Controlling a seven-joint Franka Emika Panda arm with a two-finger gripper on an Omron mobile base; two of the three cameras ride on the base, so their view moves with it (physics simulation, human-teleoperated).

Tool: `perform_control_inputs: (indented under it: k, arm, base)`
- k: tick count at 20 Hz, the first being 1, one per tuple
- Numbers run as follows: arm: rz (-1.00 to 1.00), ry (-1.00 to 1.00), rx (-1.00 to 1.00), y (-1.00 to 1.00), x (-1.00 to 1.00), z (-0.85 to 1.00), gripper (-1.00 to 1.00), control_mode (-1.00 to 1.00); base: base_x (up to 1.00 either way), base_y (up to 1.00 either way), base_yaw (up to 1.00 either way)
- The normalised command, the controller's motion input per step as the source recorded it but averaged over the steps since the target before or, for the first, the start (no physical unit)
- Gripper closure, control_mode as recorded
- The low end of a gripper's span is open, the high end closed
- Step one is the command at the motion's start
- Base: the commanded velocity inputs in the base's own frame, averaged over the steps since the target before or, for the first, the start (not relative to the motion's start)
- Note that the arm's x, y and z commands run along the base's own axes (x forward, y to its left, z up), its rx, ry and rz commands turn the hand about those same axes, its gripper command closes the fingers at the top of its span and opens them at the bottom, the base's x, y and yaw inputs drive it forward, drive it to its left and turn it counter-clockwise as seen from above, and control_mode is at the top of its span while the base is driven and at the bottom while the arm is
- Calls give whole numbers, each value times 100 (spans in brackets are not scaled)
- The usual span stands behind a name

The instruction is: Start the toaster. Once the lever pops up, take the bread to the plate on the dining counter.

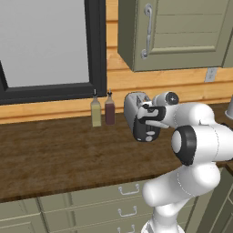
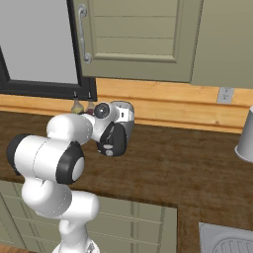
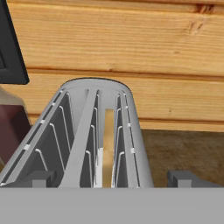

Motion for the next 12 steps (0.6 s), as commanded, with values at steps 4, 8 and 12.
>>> perform_control_inputs:
  k: [4, 8, 12]
  arm:
    - [0, 0, 0, 0, 0, 0, -100, -100]
    - [0, 0, 0, 0, 0, 0, -100, -100]
    - [0, 0, 0, 0, 0, 0, -100, -100]
  base:
    - [0, 0, 0]
    - [0, 0, 0]
    - [0, 0, 0]
